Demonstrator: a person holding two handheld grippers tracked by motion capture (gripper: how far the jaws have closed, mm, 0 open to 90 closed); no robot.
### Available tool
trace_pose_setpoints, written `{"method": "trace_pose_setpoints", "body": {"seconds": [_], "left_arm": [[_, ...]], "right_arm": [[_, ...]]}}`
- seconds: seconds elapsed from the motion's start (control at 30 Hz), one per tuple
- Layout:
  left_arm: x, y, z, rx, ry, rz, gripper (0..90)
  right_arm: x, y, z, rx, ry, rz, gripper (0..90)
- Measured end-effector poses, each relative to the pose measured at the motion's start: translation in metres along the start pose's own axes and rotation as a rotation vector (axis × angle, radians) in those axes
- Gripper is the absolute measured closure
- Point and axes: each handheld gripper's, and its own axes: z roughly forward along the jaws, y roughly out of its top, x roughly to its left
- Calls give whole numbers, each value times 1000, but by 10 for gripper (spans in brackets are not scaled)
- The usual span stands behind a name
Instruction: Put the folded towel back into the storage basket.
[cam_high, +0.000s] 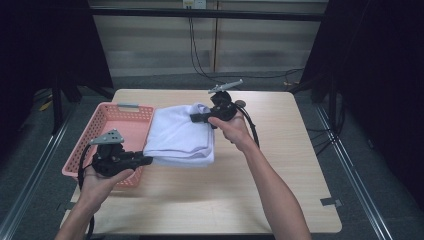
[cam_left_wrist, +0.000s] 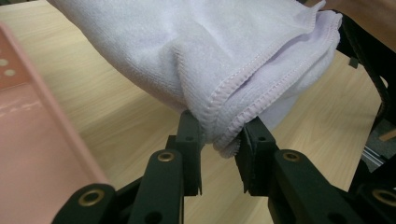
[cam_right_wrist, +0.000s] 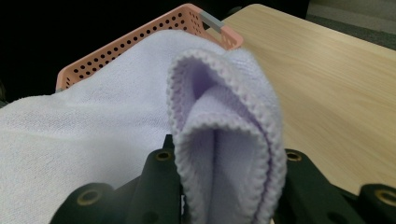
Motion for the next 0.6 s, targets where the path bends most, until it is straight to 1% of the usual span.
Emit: {"method": "trace_pose_setpoints", "body": {"seconds": [0.07, 0.27, 0.33, 0.37, 0.43, 0.53, 0.6], "left_arm": [[5, -2, -6, -5, 10, -8, 726], [16, -4, -19, -26, 26, -23, 726], [20, -4, -25, -33, 41, -23, 726], [22, -5, -29, -40, 44, -32, 726], [26, -5, -35, -44, 51, -32, 726], [35, -8, -46, -55, 74, -40, 727], [40, -10, -51, -63, 78, -57, 726]], "right_arm": [[3, 5, 7, 1, 7, 0, 719], [9, 21, 21, 4, 18, -11, 720], [12, 26, 26, 7, 19, -17, 721], [13, 29, 28, 6, 22, -19, 721], [17, 36, 35, 3, 28, -28, 721], [22, 45, 43, 3, 33, -36, 721], [26, 52, 51, 4, 38, -42, 721]]}}
